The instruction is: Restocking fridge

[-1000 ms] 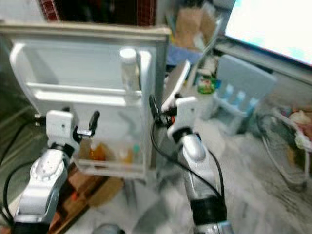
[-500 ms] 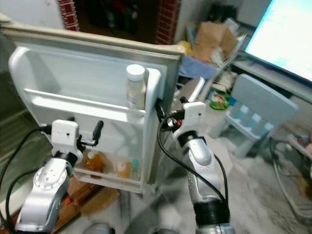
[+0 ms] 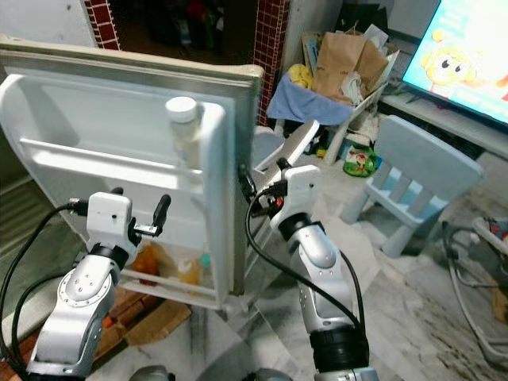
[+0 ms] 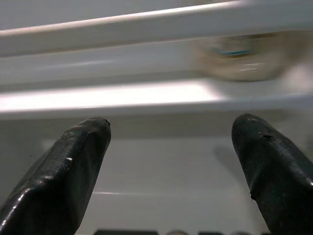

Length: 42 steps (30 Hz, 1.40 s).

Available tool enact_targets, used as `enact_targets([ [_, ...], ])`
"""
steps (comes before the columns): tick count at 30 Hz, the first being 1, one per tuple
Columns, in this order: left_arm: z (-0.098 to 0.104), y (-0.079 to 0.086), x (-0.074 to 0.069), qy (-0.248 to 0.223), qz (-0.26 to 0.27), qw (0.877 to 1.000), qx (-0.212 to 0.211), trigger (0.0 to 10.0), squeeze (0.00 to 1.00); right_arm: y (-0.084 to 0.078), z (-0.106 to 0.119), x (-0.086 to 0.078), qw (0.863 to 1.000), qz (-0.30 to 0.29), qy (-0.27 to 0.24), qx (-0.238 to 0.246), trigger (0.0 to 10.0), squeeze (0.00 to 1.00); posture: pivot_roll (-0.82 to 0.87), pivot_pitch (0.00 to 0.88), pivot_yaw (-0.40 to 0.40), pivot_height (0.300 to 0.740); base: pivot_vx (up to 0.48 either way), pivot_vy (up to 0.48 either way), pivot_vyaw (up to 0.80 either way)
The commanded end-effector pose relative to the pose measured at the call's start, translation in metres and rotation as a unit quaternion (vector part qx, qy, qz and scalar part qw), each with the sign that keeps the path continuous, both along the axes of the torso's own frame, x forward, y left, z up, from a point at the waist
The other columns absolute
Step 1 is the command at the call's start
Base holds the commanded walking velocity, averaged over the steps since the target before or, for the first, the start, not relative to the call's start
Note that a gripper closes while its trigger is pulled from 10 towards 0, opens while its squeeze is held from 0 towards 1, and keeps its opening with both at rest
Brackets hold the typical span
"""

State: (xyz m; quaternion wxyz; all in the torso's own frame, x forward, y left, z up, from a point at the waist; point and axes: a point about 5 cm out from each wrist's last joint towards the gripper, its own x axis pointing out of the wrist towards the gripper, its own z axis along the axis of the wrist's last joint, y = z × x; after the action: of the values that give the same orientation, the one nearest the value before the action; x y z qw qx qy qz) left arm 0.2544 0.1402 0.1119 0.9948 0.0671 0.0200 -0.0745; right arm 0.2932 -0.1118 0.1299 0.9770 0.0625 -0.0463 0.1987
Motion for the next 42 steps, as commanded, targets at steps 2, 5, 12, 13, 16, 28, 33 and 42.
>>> enact_targets([
  [2,0.003,-0.001,0.001,-0.006,-0.001,1.000,0.008,10.0,0.00,0.005,0.000,-0.002,1.000,0.026,0.008,0.006,10.0,0.00,0.14,0.000,-0.048,0.740,0.000,-0.480,0.00],
  [5,0.003,-0.001,0.000,-0.005,-0.002,1.000,0.011,10.0,0.00,0.015,-0.006,-0.008,0.996,0.084,0.030,0.014,10.0,0.00,0.14,0.000,-0.048,0.740,0.000,-0.480,0.00],
  [12,0.003,-0.001,-0.001,-0.006,0.001,1.000,0.001,10.0,0.00,0.024,-0.009,-0.017,0.985,0.166,0.039,0.004,10.0,0.00,0.15,0.000,-0.047,0.740,0.000,-0.411,0.00],
  [13,0.003,-0.001,-0.001,-0.006,0.001,1.000,0.001,10.0,0.00,0.024,-0.009,-0.017,0.985,0.166,0.039,0.004,10.0,0.00,0.15,0.000,-0.047,0.740,0.000,0.000,0.00],
  [16,0.003,0.002,-0.001,-0.006,0.014,1.000,0.001,10.0,0.00,0.022,-0.008,-0.017,0.986,0.165,0.028,-0.002,10.0,0.00,0.15,0.000,-0.049,0.740,0.000,0.000,0.80],
  [28,-0.012,0.014,-0.005,0.059,0.073,0.995,-0.020,10.0,0.00,0.012,0.010,0.007,0.996,0.086,-0.013,-0.006,10.0,0.00,0.16,0.000,-0.050,0.740,0.000,0.000,0.80],
  [33,-0.024,0.008,-0.008,0.110,0.057,0.992,-0.018,10.0,0.00,0.015,0.016,0.019,0.996,0.082,-0.022,-0.009,10.0,0.00,0.16,0.000,-0.054,0.740,0.000,0.000,0.80],
  [42,-0.028,0.014,-0.013,0.139,0.079,0.987,-0.008,10.0,0.00,0.016,0.026,0.045,0.998,0.030,-0.037,-0.032,10.0,0.00,0.19,0.000,-0.067,0.740,0.000,0.000,0.59],
])
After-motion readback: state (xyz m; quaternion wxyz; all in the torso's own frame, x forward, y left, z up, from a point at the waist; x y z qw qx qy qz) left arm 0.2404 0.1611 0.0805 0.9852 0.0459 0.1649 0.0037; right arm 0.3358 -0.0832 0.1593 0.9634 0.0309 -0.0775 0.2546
